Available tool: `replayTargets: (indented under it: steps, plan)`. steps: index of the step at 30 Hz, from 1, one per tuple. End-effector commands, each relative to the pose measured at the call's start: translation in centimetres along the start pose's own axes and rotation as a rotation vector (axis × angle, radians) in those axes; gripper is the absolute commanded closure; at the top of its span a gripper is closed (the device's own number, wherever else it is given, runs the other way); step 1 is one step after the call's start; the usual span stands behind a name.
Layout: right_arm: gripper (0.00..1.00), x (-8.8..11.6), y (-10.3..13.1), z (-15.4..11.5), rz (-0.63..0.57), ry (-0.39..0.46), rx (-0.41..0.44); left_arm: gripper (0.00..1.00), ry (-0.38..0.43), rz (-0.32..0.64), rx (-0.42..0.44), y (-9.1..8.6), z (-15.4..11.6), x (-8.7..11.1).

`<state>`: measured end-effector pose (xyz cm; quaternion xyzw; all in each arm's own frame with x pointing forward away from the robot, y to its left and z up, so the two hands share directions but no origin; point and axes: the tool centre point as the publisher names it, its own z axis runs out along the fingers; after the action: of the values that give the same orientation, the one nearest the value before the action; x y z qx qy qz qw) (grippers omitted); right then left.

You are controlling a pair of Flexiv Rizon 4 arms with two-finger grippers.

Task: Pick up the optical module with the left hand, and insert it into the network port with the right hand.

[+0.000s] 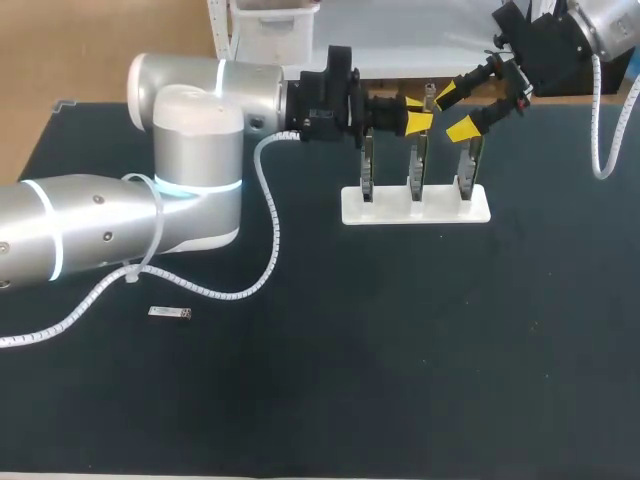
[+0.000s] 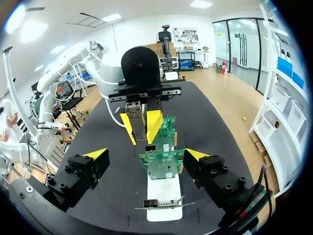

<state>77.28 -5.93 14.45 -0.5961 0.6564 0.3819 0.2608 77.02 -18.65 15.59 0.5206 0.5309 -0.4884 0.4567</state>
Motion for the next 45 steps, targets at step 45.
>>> replayTargets:
  steps: [45]
  plan:
    - [0.0,-5.7,0.8,0.2,-0.069,-0.013,0.062,1.0,0.001,0.0,0.001,0.1,0.1,0.0]
